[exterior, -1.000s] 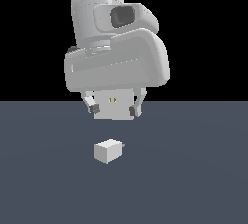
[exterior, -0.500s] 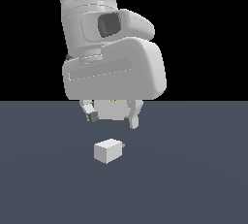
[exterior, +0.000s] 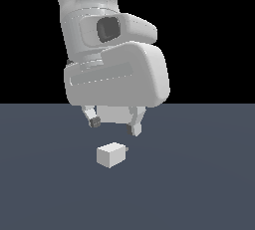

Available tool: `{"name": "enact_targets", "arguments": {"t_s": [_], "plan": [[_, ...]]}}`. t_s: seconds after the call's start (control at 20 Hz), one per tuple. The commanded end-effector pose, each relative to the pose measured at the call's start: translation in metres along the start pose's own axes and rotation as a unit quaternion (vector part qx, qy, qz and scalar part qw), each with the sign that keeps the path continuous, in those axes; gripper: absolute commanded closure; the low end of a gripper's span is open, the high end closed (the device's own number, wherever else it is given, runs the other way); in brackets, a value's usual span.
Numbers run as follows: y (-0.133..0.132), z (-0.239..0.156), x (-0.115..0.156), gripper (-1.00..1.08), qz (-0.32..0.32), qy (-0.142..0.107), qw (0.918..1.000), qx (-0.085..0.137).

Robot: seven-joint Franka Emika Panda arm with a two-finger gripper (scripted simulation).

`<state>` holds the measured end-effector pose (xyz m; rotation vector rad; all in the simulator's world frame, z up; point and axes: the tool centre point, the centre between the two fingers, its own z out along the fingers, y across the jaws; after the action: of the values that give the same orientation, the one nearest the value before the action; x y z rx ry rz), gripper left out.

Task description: Plug the charger into the wall socket.

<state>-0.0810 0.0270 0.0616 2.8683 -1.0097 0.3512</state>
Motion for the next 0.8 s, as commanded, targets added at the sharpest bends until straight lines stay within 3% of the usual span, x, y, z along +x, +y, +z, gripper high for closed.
{"name": "enact_targets", "arguments": {"t_s": [0.0,0.75], "plan": [[0.0,0.003,-0.001,-0.92,0.0,0.0,1.0,0.0],[0.0,0.048,-0.013,-0.92,0.002,0.0,1.0,0.0]]}}
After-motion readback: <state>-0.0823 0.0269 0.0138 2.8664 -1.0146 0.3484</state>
